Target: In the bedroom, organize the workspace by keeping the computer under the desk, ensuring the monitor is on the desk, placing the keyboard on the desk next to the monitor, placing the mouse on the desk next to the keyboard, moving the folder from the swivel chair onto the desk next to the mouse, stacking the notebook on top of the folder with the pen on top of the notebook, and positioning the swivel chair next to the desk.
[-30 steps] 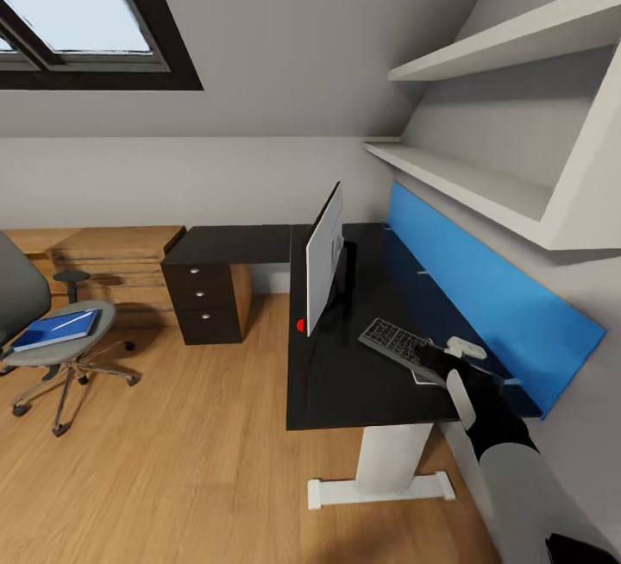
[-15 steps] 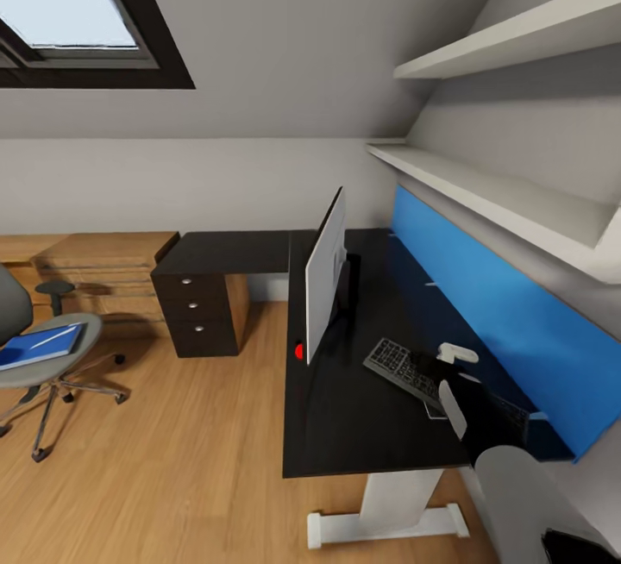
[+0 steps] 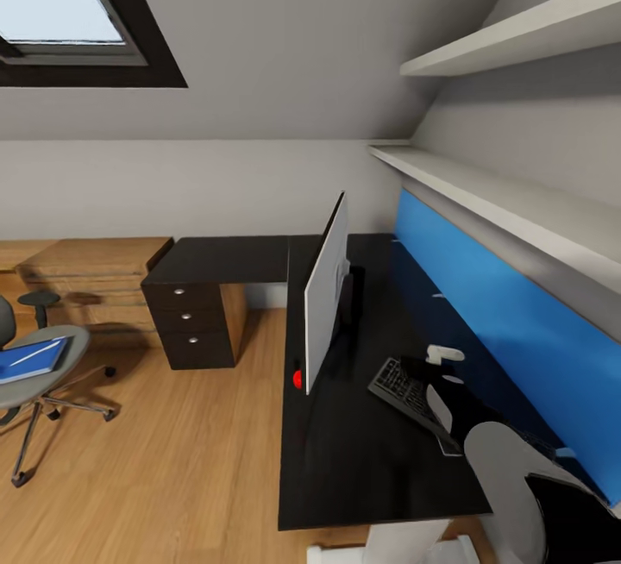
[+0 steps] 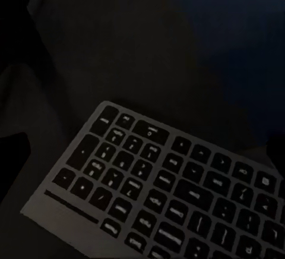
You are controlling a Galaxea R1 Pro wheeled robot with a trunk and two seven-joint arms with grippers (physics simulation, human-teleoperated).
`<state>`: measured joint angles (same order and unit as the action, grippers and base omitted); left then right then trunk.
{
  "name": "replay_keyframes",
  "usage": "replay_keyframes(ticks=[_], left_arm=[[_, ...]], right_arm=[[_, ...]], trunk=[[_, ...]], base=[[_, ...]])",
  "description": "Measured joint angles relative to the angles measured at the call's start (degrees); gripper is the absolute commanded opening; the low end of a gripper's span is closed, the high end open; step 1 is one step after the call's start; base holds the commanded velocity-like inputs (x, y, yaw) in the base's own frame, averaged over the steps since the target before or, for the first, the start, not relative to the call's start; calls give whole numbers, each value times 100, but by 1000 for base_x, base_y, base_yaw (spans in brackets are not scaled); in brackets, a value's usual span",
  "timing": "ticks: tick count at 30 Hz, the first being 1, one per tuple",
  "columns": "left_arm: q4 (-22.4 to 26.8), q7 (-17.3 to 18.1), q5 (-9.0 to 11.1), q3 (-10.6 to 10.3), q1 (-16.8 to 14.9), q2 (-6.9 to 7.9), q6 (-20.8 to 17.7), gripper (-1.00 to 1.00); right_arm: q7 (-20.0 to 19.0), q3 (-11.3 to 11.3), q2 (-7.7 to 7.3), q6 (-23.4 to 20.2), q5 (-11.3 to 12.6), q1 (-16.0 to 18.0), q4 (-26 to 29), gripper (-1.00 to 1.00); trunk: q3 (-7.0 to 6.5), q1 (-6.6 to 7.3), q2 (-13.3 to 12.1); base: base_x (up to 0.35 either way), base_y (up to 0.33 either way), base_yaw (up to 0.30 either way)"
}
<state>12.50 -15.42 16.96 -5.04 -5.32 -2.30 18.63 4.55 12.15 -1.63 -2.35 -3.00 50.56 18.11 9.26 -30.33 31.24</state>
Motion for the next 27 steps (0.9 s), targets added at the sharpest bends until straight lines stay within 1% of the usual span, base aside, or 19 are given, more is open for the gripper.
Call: replay_keyframes(ticks=[1,2,8,9,14,16,17,19,21,22,23,24,26,27], left_arm=[[0,-2,0,0,0,0,0,100],[0,-5,-3,0,0,0,-1,100],[0,-2,-21,-33,0,-8,3,100],[1,11,-25,-40,0,-8,1,100],[0,17,-27,-34,0,2,-1,100],[2,18,-21,-25,0,31,-1,100],[25,18,-5,-15,0,130,0,100],[126,13,1,-19,-1,196,-2,100],[311,13,2,-20,-1,226,-8,100],[813,18,8,-15,-7,249,-148,100],[1088,18,17,-6,-2,253,-276,100],[1518,15,11,-4,-3,259,-642,100],[1985,11,12,2,-1,262,-1166,100],[2459,6,15,-2,-3,265,-1756,100]], right_arm=[[3,1,-8,1,-1,2,-7,100],[46,11,-72,0,1,8,-25,100],[229,28,-219,-46,17,17,-42,100],[260,33,-312,-59,18,20,-57,100],[273,33,-363,-60,17,27,-86,100],[274,33,-369,-59,15,27,-91,100],[275,33,-369,-60,15,28,-101,100],[275,33,-368,-62,14,29,-108,100],[275,33,-368,-64,14,29,-110,100],[275,34,-366,-129,16,30,-114,100],[275,34,-364,-186,17,30,-114,100],[276,34,-362,-285,20,30,-112,100],[274,33,-361,-365,24,30,-107,100],[270,33,-362,-413,27,30,-99,100]], trunk=[[0,0,0],[0,-1,0],[0,-1,0],[0,0,0],[0,-2,0],[0,-3,-1],[0,-3,-1],[-1,-3,-1],[-1,-3,-1],[-2,-3,-1],[-1,-3,-1],[-2,-3,-1],[-1,-3,-1],[-2,-3,-1]], base=[[253,0,0],[228,0,0],[210,0,0],[278,0,0],[124,0,0],[31,0,0],[14,0,0],[8,0,0],[4,0,0],[2,0,0],[2,0,0],[1,0,0],[0,0,0],[0,0,0]])
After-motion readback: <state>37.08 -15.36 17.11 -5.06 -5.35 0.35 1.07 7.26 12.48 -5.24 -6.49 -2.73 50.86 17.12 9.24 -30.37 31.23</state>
